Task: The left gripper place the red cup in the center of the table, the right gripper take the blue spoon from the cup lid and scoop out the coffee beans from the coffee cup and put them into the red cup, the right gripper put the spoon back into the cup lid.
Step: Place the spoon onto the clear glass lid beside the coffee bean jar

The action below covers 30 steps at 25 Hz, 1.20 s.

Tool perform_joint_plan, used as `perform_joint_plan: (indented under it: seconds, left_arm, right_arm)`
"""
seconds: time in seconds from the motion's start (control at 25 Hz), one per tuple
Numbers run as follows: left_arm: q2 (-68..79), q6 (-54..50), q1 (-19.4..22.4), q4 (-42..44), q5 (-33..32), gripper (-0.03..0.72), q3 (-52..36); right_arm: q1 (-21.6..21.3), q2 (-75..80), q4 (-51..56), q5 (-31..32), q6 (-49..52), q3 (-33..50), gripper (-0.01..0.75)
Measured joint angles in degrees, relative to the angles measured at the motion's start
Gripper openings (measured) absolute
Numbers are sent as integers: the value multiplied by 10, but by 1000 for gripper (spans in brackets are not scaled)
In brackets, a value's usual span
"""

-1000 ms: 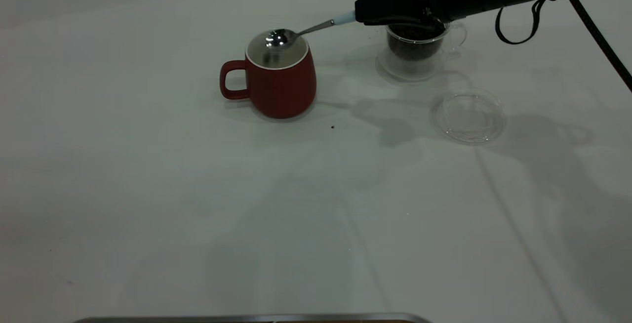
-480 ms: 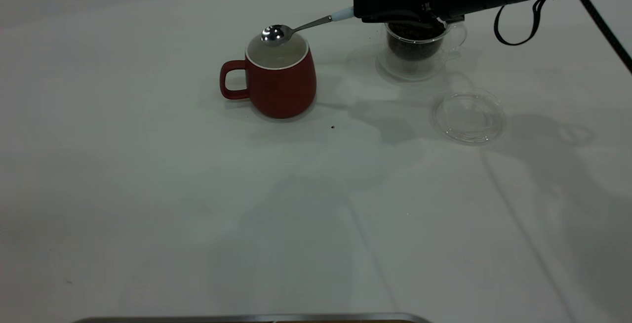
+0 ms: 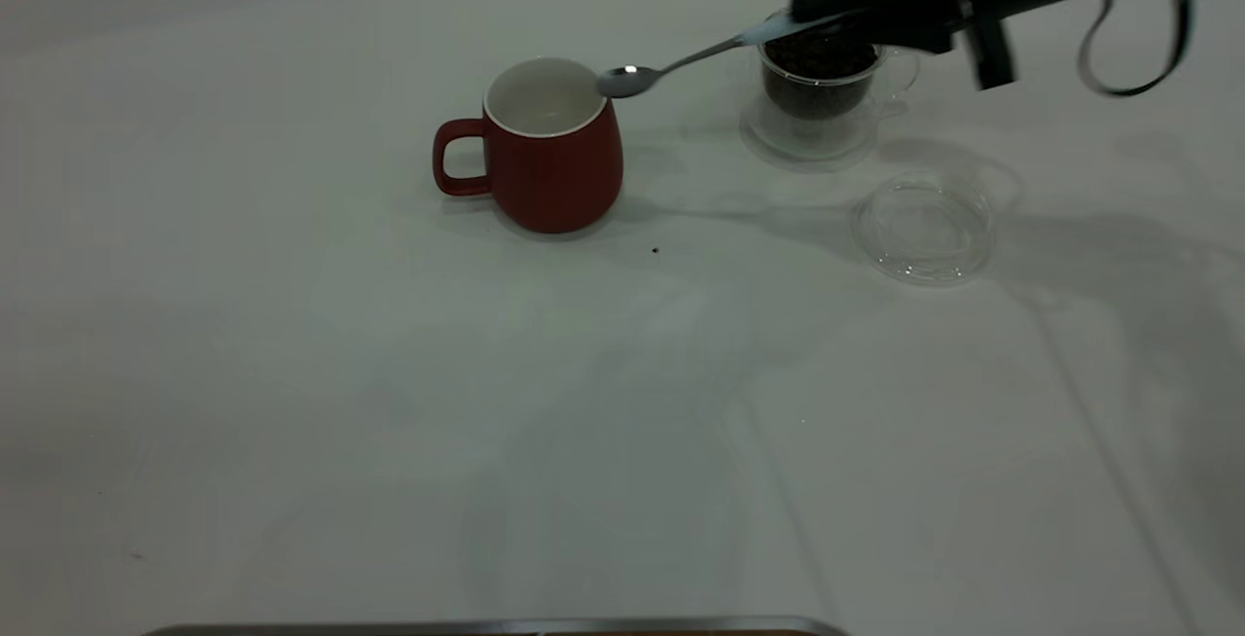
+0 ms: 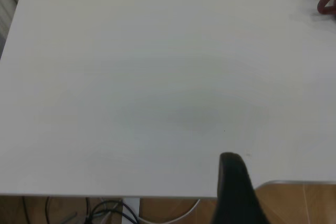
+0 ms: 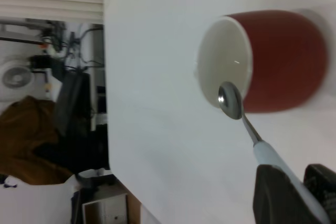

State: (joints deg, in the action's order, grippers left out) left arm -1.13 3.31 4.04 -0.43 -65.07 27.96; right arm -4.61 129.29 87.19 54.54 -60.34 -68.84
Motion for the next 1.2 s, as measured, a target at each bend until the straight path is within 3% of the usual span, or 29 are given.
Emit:
perform_joint_plan:
  seconds: [0.2, 0.48, 1.2]
  left_arm:
    - [0, 0, 0, 0, 0, 532, 0]
    - [0, 0, 0, 0, 0, 532, 0]
    - [0, -1, 0, 0, 0, 532, 0]
  right_arm:
    - [-34, -67, -75, -43, 74, 29, 114]
    - [-99, -125, -103, -90, 90, 112, 114]
    - [-129, -130, -110, -216, 91, 161, 114]
